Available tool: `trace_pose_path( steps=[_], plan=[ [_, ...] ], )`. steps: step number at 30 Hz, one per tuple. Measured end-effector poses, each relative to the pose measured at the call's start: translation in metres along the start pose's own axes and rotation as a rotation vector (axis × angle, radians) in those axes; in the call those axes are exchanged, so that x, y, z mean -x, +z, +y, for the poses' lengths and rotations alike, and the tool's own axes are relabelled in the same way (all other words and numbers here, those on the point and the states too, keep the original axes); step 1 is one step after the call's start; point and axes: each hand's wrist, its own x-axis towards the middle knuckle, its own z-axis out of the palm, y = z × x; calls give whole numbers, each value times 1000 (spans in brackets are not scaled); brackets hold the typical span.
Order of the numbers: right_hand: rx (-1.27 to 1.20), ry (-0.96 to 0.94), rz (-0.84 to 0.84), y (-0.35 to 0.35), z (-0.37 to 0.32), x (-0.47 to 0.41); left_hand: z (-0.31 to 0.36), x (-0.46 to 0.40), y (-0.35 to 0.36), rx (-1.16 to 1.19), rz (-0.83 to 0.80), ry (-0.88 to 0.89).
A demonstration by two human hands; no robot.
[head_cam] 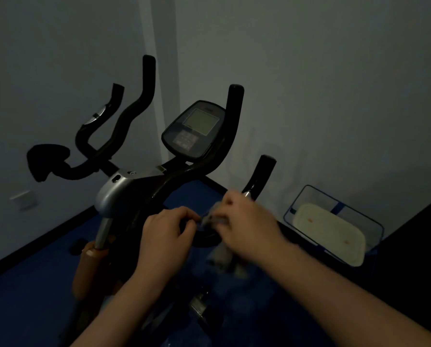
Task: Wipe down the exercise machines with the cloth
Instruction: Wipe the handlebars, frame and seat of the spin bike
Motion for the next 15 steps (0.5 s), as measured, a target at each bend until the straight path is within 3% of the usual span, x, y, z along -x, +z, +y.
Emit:
trace_pose_path(
  steps=[3, 8, 12, 15],
  plan=[
    [16, 136, 64, -13, 21, -16, 0, 1, 1, 17, 4, -14],
    [-116, -43, 48, 12, -10, 19, -1, 1, 0, 31, 3, -8],
    [-192, 184, 376, 7, 30, -2, 0, 1, 1, 28, 22, 1],
    [-214, 165, 377, 12, 18, 7, 0, 2, 1, 7, 26, 10]
  ],
)
